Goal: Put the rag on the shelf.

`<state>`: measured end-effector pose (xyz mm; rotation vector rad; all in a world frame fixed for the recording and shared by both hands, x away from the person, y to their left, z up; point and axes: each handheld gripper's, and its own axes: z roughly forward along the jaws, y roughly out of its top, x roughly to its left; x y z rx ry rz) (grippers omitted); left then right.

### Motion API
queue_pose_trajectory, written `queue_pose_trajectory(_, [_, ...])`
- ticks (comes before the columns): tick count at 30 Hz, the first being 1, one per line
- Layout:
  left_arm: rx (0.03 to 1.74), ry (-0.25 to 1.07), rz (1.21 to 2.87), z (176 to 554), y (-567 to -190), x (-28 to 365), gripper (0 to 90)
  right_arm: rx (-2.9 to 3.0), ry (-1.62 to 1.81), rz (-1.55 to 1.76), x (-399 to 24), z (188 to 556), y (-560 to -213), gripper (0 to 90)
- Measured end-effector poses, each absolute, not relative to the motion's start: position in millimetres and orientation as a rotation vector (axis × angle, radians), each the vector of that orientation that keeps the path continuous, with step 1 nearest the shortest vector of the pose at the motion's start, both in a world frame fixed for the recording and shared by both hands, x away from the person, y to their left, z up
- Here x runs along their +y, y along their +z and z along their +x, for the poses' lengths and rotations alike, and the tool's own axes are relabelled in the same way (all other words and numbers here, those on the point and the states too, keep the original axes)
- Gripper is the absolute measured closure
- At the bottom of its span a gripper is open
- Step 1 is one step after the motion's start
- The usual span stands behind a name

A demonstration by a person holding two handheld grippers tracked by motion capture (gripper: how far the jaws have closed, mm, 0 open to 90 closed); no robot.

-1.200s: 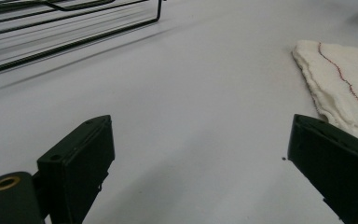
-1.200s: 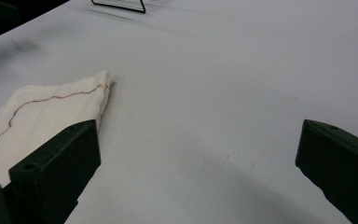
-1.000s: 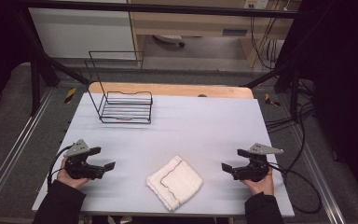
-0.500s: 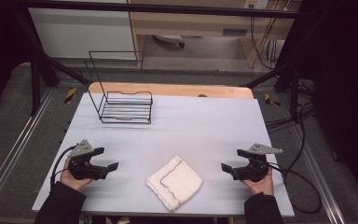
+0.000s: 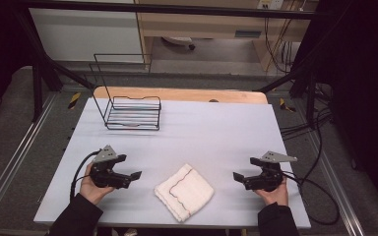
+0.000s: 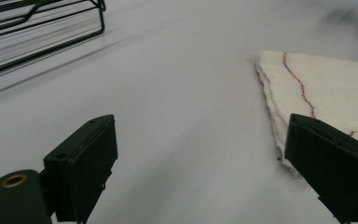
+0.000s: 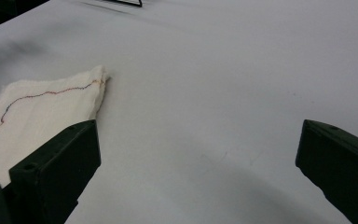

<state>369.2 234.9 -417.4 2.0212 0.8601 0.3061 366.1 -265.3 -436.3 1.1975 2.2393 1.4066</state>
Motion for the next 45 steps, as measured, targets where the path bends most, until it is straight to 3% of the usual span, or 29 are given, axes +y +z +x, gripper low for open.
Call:
queue_pose_trajectory(9, [0.833,0.266,2.062,373,-416,193,11.3,2.238,1.398,1.197,-265,366,-437,0.4])
queue_pose_trajectory(21, [0.834,0.189,2.118,383,-421,133,20.4,2.243,1.391,1.195,-265,367,-437,0.4])
queue_pose_trajectory(29, [0.844,0.153,2.169,389,-428,106,31.8,2.246,1.391,1.193,-264,367,-437,0.4])
queue_pose_trajectory(31, [0.844,0.149,2.179,390,-431,103,39.0,2.249,1.389,1.191,-264,367,-437,0.4])
queue_pose_trajectory(41, [0.874,0.094,2.225,390,-441,95,57.8,2.254,1.375,1.185,-262,367,-437,0.5])
queue_pose_trajectory(45, [0.902,0.061,2.217,392,-443,97,59.4,2.262,1.366,1.177,-260,367,-437,0.5])
